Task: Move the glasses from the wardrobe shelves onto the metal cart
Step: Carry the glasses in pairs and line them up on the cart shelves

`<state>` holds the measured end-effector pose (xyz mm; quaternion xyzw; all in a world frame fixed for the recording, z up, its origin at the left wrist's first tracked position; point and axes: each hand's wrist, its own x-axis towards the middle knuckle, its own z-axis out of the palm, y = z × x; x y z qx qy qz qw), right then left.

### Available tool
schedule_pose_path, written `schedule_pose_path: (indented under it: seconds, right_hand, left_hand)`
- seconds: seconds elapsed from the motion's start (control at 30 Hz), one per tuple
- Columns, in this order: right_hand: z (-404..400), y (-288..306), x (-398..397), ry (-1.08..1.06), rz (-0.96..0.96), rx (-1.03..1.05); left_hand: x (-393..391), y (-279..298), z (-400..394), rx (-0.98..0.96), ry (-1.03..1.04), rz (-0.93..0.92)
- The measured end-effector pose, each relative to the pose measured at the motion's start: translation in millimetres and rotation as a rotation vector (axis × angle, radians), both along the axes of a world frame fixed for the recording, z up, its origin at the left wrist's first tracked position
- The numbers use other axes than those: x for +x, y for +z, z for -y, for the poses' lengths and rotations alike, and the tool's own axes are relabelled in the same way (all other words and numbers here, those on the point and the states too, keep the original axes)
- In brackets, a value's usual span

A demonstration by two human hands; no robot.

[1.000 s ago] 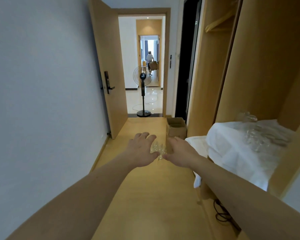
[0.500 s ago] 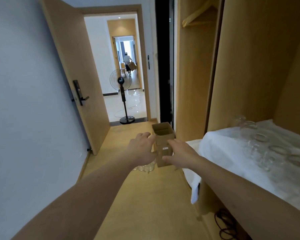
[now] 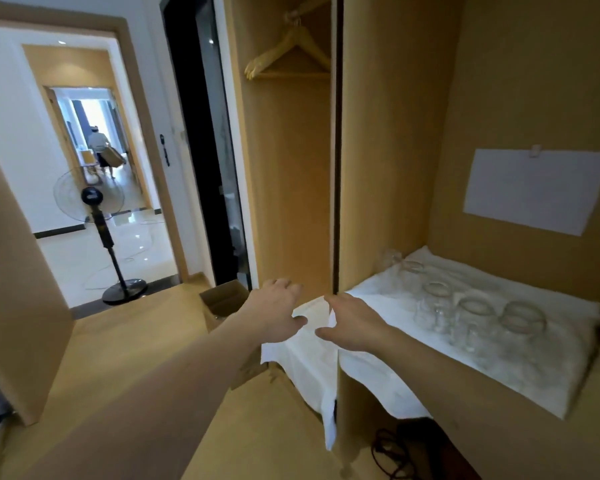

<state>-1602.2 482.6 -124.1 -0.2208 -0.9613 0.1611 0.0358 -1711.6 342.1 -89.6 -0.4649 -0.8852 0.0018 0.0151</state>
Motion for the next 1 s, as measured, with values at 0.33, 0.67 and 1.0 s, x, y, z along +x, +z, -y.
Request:
schedule_pose_path:
  seconds: [0.33,0.67,1.0]
  right_hand:
    - [-26.3,9.3,-6.3,-0.271,0.012,0.048]
    - [-58.2,-0.3,24.0,-0.533,0.046,0.003]
    - [-156.3,-2.9,-6.4,-0.55,-0.011,0.003]
  left_hand:
    - [-51.0,2.4,-65.7,0.066,-0.336,-0.009]
    - [-42.7,-6.4,-130.9,0.044,-0.584,0.065]
    - [-76.0,-24.4,-216.6,0.051,-0.596,0.081]
